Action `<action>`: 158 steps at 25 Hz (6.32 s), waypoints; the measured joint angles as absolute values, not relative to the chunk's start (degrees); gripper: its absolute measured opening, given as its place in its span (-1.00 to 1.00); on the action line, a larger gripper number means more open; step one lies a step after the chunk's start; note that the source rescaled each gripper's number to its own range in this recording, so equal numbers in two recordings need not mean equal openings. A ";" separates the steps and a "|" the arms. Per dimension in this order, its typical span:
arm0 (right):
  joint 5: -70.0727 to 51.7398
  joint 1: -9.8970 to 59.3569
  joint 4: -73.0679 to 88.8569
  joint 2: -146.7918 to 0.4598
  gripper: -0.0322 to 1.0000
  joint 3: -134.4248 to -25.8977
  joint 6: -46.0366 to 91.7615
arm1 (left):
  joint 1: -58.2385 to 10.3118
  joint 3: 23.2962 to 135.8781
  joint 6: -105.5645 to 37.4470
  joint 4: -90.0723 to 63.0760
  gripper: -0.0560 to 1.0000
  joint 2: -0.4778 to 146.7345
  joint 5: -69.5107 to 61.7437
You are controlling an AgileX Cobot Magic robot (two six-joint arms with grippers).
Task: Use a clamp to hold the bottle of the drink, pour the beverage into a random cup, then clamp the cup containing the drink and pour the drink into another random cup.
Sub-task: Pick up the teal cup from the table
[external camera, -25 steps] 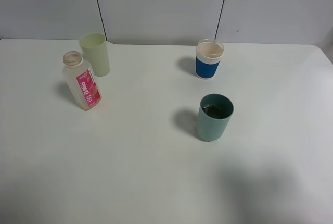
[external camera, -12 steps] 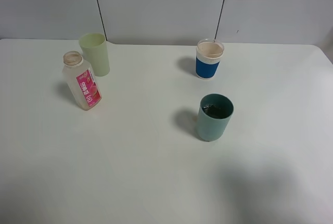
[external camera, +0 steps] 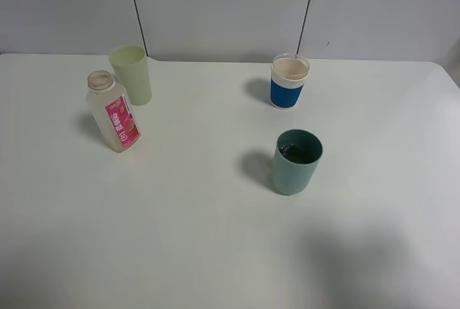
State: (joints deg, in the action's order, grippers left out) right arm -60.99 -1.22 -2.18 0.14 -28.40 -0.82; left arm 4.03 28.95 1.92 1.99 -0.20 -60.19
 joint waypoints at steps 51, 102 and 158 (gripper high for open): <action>-25.14 33.13 5.92 -61.18 1.00 -39.33 6.17 | 4.03 28.95 1.92 1.99 1.00 -0.20 -60.19; 26.34 33.13 1.39 -85.58 1.00 -10.15 -1.53 | 4.03 28.95 1.92 1.99 1.00 -0.20 -60.19; 69.27 33.13 2.99 -111.20 -0.94 -9.90 9.45 | 4.03 28.95 1.92 1.99 1.00 -0.20 -60.19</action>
